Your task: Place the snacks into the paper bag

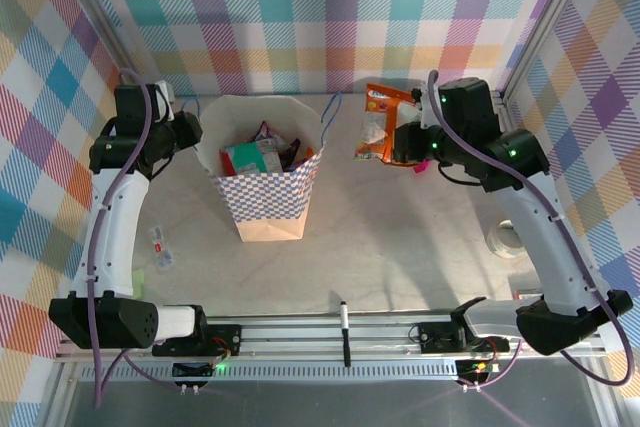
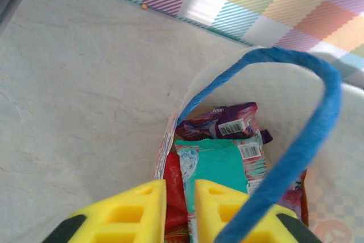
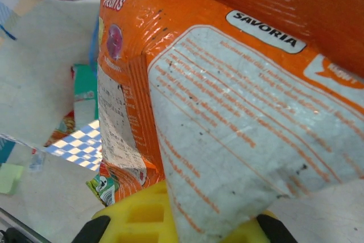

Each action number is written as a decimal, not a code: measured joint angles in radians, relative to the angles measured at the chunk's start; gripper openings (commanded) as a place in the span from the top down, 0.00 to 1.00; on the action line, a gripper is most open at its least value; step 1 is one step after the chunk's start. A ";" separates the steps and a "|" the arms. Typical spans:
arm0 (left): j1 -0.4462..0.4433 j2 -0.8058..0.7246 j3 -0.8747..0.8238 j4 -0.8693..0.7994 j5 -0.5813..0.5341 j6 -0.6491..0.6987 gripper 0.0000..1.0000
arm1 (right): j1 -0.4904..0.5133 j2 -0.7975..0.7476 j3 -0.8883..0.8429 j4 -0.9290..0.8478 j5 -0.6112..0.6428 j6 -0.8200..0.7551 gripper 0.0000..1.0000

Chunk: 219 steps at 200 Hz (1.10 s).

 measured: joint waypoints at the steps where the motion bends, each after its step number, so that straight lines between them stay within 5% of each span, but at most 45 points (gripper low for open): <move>1: 0.001 0.000 0.000 0.001 0.001 0.000 0.88 | 0.000 0.001 0.002 0.000 -0.001 0.000 0.96; 61: 0.050 -0.005 -0.028 0.045 0.077 -0.044 0.99 | 0.087 0.115 0.161 0.046 -0.062 -0.026 0.96; 219: 0.069 -0.036 -0.089 0.070 0.117 -0.063 1.00 | 0.203 0.562 0.494 0.112 -0.220 -0.013 0.97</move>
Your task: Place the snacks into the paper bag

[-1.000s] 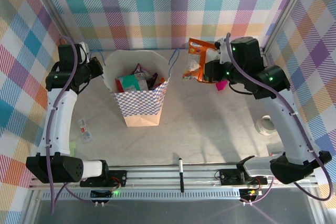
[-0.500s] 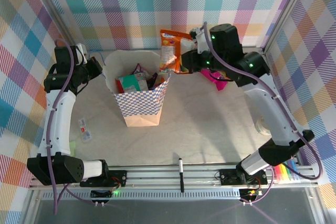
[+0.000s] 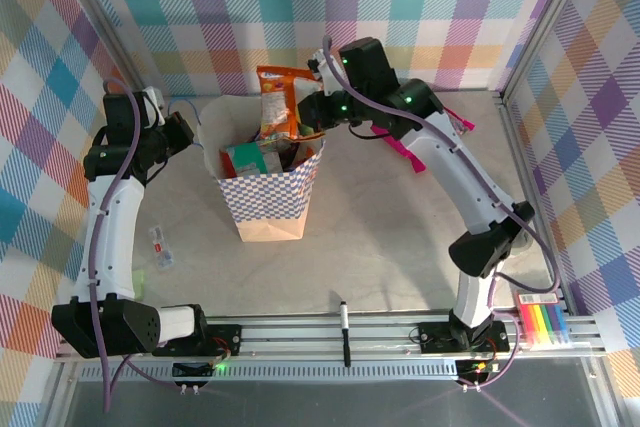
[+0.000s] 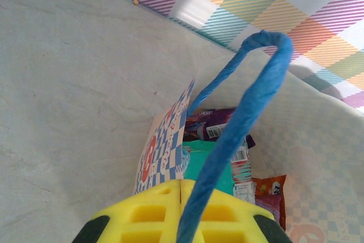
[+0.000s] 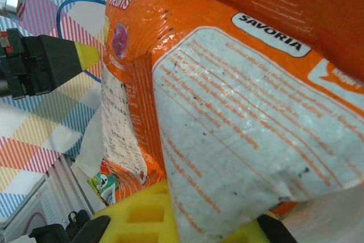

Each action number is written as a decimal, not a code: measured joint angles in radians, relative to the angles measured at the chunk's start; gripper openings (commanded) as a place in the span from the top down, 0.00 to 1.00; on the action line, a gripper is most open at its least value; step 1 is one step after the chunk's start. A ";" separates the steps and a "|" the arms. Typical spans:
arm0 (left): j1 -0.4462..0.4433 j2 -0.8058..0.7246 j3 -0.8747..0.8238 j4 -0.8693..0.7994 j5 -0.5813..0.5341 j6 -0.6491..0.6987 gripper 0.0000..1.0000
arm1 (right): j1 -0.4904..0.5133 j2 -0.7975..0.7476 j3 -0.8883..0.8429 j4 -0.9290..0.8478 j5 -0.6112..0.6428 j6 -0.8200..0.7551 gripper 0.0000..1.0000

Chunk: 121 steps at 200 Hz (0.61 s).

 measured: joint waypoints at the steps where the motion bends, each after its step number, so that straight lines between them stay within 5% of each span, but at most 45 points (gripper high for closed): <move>1: 0.000 0.000 0.000 0.000 0.000 0.000 1.00 | 0.000 0.002 0.001 0.000 -0.001 0.000 0.97; 121: 0.003 -0.003 -0.008 0.002 0.000 0.001 1.00 | 0.017 0.167 0.034 -0.001 -0.060 0.057 0.97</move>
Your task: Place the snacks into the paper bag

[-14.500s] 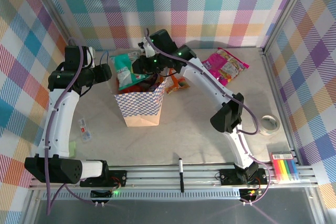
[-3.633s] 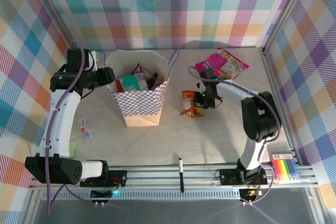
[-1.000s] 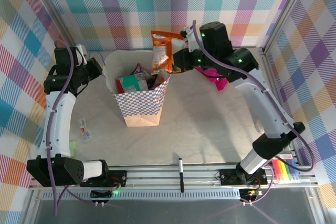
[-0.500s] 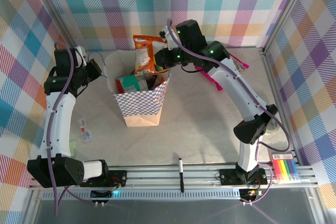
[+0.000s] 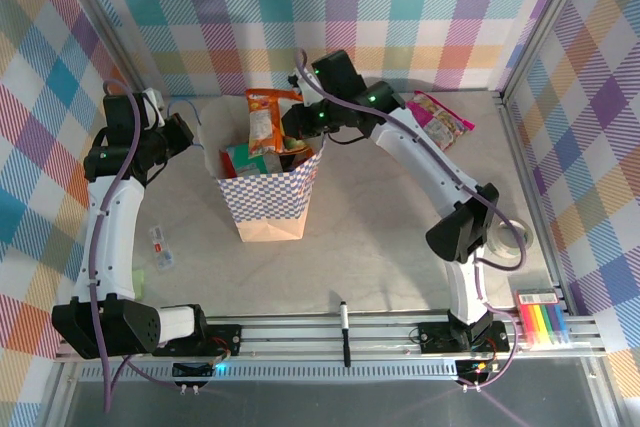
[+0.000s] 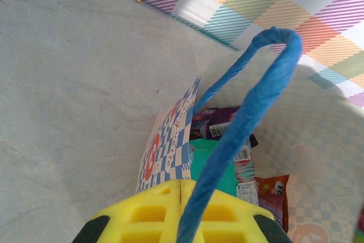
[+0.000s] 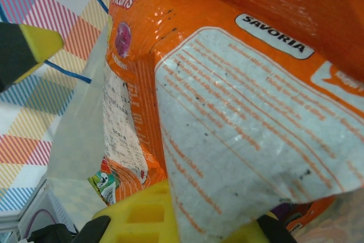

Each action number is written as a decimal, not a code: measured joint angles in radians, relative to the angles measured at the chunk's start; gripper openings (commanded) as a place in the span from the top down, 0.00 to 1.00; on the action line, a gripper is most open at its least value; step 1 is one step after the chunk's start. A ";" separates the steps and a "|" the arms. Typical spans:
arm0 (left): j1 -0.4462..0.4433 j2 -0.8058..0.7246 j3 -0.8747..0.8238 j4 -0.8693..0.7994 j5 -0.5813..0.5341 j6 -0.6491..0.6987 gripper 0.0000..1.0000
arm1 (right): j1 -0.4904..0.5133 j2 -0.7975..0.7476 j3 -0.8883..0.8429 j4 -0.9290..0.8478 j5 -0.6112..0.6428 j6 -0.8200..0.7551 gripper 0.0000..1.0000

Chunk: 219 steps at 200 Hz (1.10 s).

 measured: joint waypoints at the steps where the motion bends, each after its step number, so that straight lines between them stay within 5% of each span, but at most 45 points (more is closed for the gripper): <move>1: 0.000 0.000 0.000 0.000 0.000 0.000 1.00 | 0.000 0.001 0.000 0.000 0.000 0.000 0.97; 60: 0.003 -0.001 0.000 0.000 0.001 0.000 1.00 | 0.017 0.031 0.001 -0.014 -0.024 0.011 0.95; 95: 0.003 -0.003 0.000 -0.002 0.004 0.002 0.99 | 0.026 0.036 0.013 -0.021 -0.027 0.010 0.84; 144: 0.003 -0.003 0.000 -0.003 0.004 0.011 0.99 | 0.034 0.039 0.064 -0.040 -0.031 0.000 0.53; 219: 0.003 -0.004 0.000 -0.003 0.004 0.011 0.98 | 0.034 0.034 0.072 -0.074 0.008 -0.040 0.44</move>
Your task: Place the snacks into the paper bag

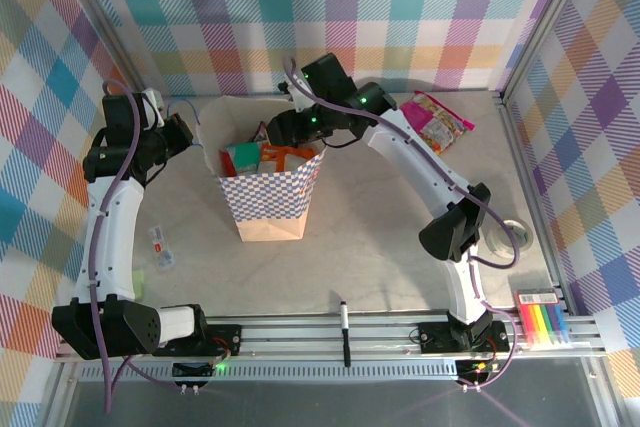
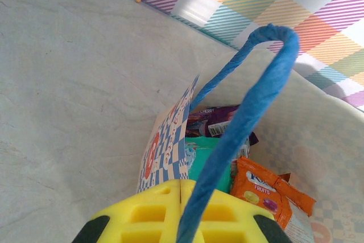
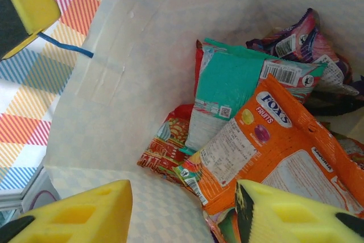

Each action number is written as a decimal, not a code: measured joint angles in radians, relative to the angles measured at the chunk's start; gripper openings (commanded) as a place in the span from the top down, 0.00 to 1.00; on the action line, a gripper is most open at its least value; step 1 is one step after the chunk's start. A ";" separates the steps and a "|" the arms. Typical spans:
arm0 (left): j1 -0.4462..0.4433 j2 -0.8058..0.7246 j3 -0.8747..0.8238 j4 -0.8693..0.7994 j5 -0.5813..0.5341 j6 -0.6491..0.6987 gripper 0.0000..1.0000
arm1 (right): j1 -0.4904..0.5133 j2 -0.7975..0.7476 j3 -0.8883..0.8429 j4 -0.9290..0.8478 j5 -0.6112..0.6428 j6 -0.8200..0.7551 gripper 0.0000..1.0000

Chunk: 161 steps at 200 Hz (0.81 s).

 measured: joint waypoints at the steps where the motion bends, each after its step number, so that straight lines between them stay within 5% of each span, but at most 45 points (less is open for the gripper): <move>1: 0.000 0.000 0.000 0.000 0.000 0.000 0.98 | 0.000 0.000 0.000 0.000 0.001 -0.001 0.43; 161: 0.000 -0.028 0.000 -0.026 -0.001 0.008 0.97 | -0.020 -0.388 -0.366 0.057 0.297 -0.069 0.24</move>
